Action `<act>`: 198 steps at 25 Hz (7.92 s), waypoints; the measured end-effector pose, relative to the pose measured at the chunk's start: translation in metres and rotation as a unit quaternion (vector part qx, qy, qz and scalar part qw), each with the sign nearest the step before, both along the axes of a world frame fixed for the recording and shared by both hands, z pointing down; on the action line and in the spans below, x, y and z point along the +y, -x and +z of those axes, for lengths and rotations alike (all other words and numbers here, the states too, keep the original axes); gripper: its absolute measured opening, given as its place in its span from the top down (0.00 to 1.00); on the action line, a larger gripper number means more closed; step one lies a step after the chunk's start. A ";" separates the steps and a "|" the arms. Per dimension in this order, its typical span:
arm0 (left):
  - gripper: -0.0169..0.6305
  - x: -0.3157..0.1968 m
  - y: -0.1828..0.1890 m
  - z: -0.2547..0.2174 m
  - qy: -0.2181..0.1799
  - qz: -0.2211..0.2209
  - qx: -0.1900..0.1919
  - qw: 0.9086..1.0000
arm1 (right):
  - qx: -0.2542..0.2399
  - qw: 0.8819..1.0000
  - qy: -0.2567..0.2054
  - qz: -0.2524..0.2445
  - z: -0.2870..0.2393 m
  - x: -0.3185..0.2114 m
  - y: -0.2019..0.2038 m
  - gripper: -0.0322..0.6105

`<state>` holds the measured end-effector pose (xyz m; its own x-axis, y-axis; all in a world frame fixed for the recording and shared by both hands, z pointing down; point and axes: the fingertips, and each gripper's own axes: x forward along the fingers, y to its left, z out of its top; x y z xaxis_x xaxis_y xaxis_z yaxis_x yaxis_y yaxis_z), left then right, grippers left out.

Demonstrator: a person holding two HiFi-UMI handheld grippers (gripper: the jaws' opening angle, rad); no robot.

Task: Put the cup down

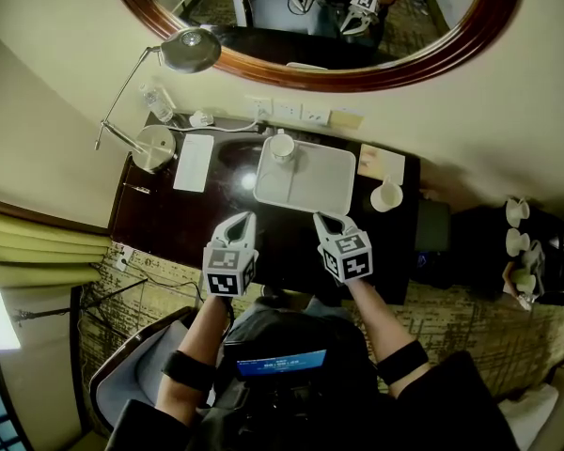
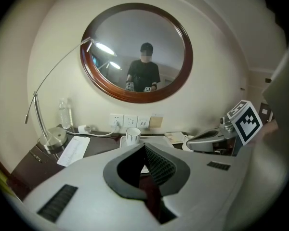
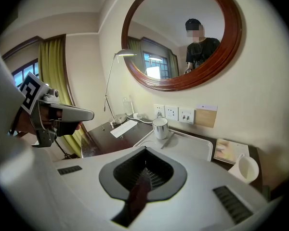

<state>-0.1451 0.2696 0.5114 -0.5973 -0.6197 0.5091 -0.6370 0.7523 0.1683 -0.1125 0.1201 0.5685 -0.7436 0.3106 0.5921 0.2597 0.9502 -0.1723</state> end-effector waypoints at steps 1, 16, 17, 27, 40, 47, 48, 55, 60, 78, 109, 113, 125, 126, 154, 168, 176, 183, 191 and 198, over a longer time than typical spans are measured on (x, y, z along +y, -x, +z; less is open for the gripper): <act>0.97 0.000 0.000 0.001 0.001 0.001 0.003 1.000 | 0.001 1.000 0.000 0.000 0.003 0.001 0.001 0.95; 0.97 -0.002 0.026 0.042 0.026 0.010 0.041 0.999 | 0.023 0.999 -0.036 -0.004 0.055 0.018 0.061 0.53; 0.97 -0.005 0.030 0.045 0.026 0.010 0.042 0.999 | 0.020 0.999 -0.039 -0.004 0.058 0.019 0.071 0.43; 0.97 -0.030 0.063 0.063 0.028 0.002 0.052 0.998 | 0.011 0.998 -0.055 0.007 0.075 0.023 0.166 0.16; 0.97 -0.027 0.081 0.088 0.029 -0.011 0.065 0.997 | 0.015 0.999 -0.046 0.010 0.116 0.028 0.242 0.10; 0.97 -0.012 0.078 0.099 0.036 -0.025 0.068 0.997 | 0.010 0.998 -0.062 0.003 0.121 0.028 0.256 0.11; 0.97 -0.009 0.078 0.100 0.038 -0.028 0.068 0.997 | 0.010 0.998 -0.065 -0.001 0.122 0.029 0.257 0.11; 0.97 0.000 0.073 0.102 0.042 -0.033 0.075 0.996 | 0.007 0.997 -0.075 -0.010 0.121 0.026 0.262 0.32; 0.97 0.002 0.070 0.100 0.044 -0.036 0.072 0.996 | 0.011 0.998 -0.065 -0.005 0.121 0.024 0.258 0.32; 0.97 -0.062 0.008 0.074 0.027 0.060 0.076 0.995 | -0.003 0.998 -0.038 0.054 0.055 -0.033 0.099 0.32; 0.97 -0.208 -0.069 0.065 0.063 0.176 0.065 0.980 | 0.037 0.988 -0.049 0.143 0.117 -0.203 -0.092 0.32; 0.97 -0.224 -0.066 0.064 0.067 0.178 0.060 0.980 | 0.037 0.988 -0.049 0.142 0.128 -0.209 -0.096 0.32; 0.97 -0.251 -0.070 0.060 0.074 0.190 0.056 0.977 | 0.036 0.988 -0.062 0.134 0.147 -0.214 -0.107 0.32; 0.97 -0.251 -0.072 0.059 0.073 0.193 0.057 0.977 | 0.036 0.989 -0.062 0.132 0.149 -0.213 -0.108 0.32; 0.97 -0.210 -0.074 -0.008 -0.026 0.177 0.004 0.984 | -0.015 0.983 -0.016 0.180 0.001 -0.207 -0.118 0.32; 0.97 -0.133 -0.046 -0.026 -0.042 0.129 -0.010 0.991 | -0.041 0.983 0.003 0.179 -0.041 -0.159 -0.099 0.52; 0.97 -0.088 -0.037 -0.028 -0.026 0.102 -0.020 0.994 | -0.062 0.983 -0.003 0.170 -0.059 -0.129 -0.090 0.72; 0.97 -0.055 -0.036 -0.027 -0.016 0.083 -0.017 0.996 | -0.062 0.985 -0.006 0.162 -0.055 -0.106 -0.089 0.95; 0.97 -0.048 -0.046 -0.028 0.005 0.104 -0.030 0.994 | -0.057 0.987 0.014 0.149 -0.046 -0.083 -0.094 0.95; 0.97 -0.053 -0.048 -0.026 -0.016 0.106 -0.013 0.994 | -0.055 0.988 0.019 0.142 -0.045 -0.084 -0.093 0.95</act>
<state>-0.0966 0.2170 0.4852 -0.4641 -0.7486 0.4736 -0.7854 0.5949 0.1707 -0.0196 0.0366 0.5230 -0.8631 0.1017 0.4947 0.0034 0.9807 -0.1957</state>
